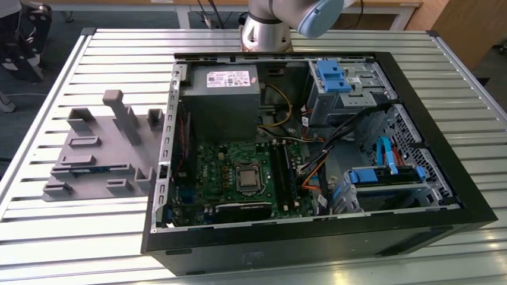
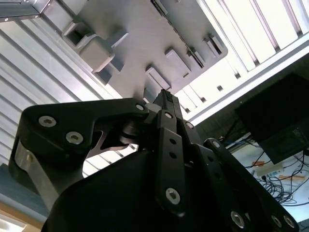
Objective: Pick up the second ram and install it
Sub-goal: 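Pick up the second ram and move it above second insertion slot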
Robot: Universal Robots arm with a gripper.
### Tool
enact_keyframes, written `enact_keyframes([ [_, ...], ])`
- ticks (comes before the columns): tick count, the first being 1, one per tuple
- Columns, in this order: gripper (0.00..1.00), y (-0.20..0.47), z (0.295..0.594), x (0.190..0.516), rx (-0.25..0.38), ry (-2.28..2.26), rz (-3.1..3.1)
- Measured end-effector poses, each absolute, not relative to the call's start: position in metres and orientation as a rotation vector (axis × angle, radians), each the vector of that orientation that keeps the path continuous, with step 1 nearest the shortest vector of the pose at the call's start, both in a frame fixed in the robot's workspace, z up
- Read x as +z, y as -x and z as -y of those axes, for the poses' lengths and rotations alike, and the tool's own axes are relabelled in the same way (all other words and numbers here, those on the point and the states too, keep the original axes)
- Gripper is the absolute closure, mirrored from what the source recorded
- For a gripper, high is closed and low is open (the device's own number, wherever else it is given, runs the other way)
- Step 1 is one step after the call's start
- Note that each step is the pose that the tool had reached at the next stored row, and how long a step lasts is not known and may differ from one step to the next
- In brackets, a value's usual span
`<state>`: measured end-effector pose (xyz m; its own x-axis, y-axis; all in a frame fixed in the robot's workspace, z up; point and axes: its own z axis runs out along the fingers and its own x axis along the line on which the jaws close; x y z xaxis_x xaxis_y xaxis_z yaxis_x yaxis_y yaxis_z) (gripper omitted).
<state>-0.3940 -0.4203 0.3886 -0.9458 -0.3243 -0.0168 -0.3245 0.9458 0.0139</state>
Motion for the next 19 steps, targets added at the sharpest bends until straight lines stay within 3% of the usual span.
enact_keyframes([
  [19, 0.89, 0.3952, 0.4203, 0.3864, 0.031, 0.623, -3.069],
])
